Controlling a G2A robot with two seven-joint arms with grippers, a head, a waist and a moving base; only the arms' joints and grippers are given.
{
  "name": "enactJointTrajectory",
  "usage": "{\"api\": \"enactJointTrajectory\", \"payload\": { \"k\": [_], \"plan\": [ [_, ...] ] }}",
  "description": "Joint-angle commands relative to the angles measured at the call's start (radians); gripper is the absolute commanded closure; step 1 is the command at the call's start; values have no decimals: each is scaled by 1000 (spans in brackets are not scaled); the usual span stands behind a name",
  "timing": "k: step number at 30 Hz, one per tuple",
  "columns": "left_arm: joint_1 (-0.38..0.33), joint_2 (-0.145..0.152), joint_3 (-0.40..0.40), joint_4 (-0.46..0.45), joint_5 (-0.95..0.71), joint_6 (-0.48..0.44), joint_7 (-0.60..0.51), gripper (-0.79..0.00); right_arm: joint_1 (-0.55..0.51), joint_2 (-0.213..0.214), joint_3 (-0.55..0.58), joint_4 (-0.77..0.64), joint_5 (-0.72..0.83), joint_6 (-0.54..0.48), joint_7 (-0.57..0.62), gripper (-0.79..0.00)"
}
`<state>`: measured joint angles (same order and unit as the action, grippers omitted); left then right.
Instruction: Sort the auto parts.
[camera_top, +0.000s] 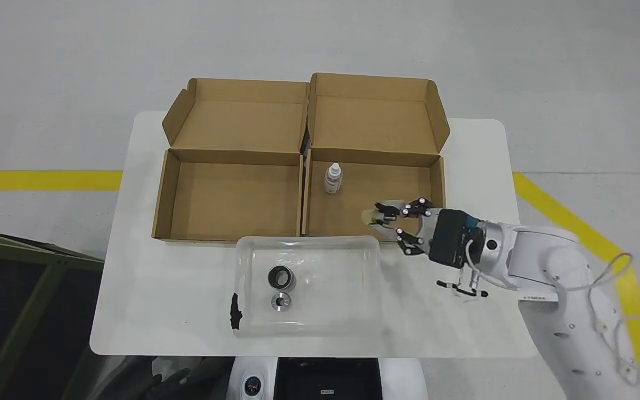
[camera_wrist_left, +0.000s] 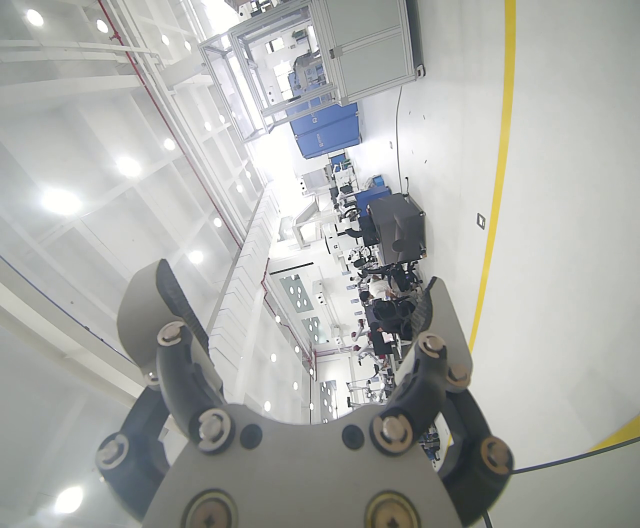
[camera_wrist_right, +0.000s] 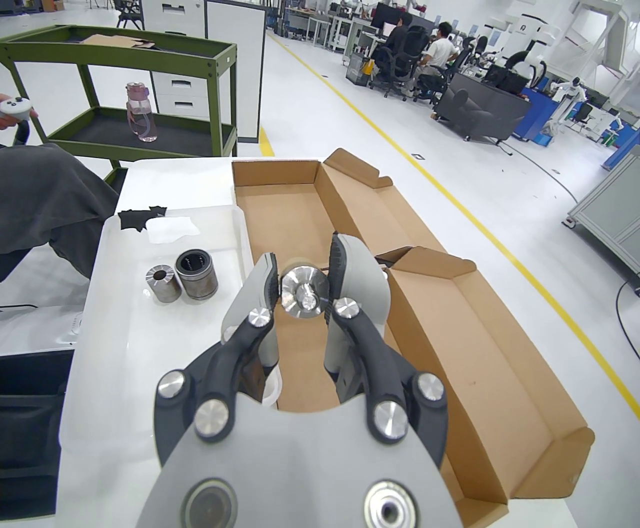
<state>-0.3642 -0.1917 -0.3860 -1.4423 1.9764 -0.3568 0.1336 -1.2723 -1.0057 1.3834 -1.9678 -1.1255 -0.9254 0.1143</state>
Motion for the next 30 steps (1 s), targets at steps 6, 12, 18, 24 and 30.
{"api": "enactJointTrajectory", "payload": {
  "k": [6,12,18,24,30],
  "plan": [
    [0,0,0,0,0,0,0,-785,85,-9,-66,83,18,40,34,0],
    [0,0,0,0,0,0,0,-785,174,-20,-137,156,32,69,87,0],
    [0,0,0,0,0,0,0,-785,266,-32,-209,221,1,109,195,0],
    [0,0,0,0,0,0,0,-785,345,-48,-279,287,0,155,284,0],
    [0,0,0,0,0,0,0,-785,432,-69,-364,396,8,175,353,0]
  ]
}}
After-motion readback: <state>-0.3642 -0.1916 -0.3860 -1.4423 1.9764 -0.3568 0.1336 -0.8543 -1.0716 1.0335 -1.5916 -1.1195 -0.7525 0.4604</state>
